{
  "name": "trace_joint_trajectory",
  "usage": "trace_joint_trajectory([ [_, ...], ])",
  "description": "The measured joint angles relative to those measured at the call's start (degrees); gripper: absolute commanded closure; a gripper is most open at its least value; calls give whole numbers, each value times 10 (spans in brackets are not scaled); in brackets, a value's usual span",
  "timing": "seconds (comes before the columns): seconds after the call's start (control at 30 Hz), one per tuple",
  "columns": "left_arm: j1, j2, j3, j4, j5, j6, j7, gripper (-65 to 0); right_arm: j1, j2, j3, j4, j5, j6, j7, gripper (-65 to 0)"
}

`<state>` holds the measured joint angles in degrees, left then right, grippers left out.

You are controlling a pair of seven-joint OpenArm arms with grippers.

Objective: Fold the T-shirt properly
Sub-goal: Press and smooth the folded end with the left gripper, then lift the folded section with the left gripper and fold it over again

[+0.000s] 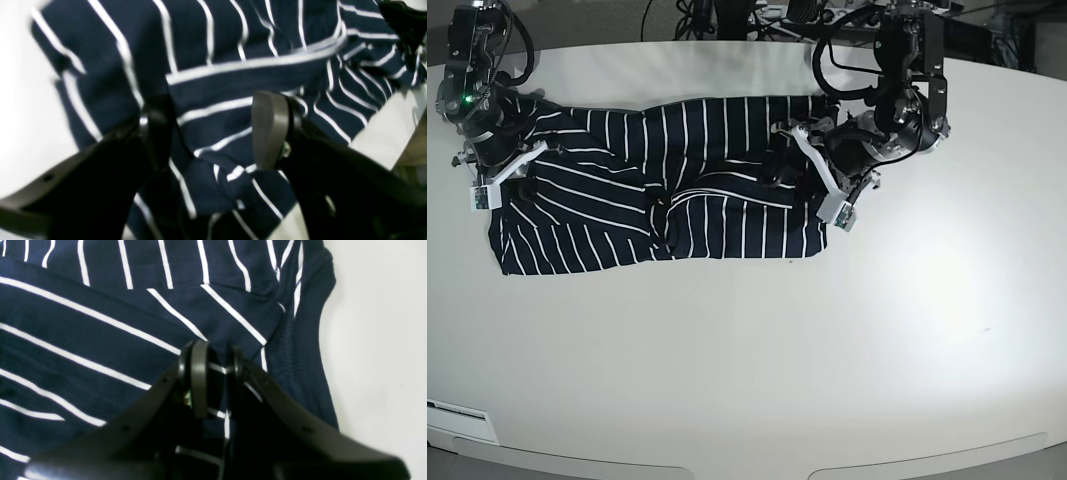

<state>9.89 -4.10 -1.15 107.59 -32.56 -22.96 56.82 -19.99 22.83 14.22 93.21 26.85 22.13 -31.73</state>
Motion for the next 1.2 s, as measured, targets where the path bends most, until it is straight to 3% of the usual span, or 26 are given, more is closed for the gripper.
trace_joint_trajectory([
  [0.1,2,0,0,0,0,0,0,0,0,0,0,0,0,0,0,-138],
  [0.27,2,0,0,0,-26,-2,-1,0,0,0,0,0,0,0,0,-138],
  [0.33,2,0,0,0,-67,-46,2,0,0,0,0,0,0,0,0,-138],
  [0.43,2,0,0,0,-177,-122,35,0,0,0,0,0,0,0,0,-138],
  [0.53,2,0,0,0,-276,-165,86,0,0,0,0,0,0,0,0,-138],
  [0.7,2,0,0,0,-367,-165,165,0,0,0,0,0,0,0,0,-138],
  [0.9,3,0,0,0,-368,-165,178,0,0,0,0,0,0,0,0,-138],
  [0.93,3,0,0,0,-365,-165,178,-25,0,0,0,0,0,0,0,-138],
  [1.03,3,0,0,0,-370,-165,178,-244,0,0,0,0,0,0,0,-138],
  [1.1,3,0,0,0,-391,-165,176,-345,0,0,0,0,0,0,0,-138],
  [1.2,3,0,0,0,-413,-165,176,-362,0,0,0,0,0,0,0,-138],
])
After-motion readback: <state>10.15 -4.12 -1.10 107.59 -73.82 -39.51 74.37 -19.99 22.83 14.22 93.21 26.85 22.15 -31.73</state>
